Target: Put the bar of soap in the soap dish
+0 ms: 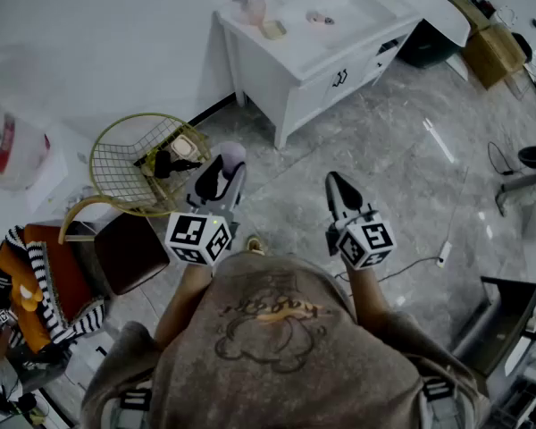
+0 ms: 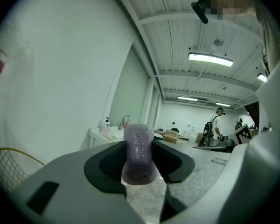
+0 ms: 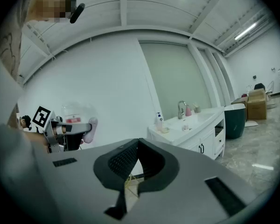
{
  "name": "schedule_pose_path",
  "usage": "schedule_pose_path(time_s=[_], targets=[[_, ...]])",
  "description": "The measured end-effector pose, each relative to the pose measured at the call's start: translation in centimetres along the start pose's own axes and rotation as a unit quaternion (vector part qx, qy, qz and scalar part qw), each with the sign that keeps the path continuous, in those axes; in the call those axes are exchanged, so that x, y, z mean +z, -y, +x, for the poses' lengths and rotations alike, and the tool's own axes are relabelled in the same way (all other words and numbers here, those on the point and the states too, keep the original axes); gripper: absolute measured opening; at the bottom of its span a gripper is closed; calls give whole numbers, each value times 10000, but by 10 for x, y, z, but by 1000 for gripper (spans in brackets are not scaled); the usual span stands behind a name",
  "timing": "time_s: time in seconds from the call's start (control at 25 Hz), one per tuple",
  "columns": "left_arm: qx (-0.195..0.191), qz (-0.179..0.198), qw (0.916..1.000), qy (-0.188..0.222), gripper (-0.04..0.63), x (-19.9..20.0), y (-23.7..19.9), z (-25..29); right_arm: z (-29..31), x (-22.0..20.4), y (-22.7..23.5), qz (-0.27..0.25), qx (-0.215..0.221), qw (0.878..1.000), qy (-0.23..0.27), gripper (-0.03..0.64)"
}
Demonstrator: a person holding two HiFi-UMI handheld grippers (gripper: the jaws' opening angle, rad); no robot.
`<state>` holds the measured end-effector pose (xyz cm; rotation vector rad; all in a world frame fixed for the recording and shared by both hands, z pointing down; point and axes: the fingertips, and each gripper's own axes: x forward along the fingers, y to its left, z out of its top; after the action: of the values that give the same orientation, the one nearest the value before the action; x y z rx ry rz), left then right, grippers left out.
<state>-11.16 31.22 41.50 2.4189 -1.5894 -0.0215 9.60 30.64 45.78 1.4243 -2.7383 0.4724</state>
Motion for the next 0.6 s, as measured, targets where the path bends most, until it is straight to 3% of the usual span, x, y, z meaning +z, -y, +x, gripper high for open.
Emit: schedule_pose_path(time_s=[0.32,0.6], targets=[[-144,0,9999,9,179,1,-9,5,13,6,-6,50,-38,9999,152,-2],[-423,101,9990,37,178,3,-27,16,24,-8,-4,61,-345,9992,172,0]])
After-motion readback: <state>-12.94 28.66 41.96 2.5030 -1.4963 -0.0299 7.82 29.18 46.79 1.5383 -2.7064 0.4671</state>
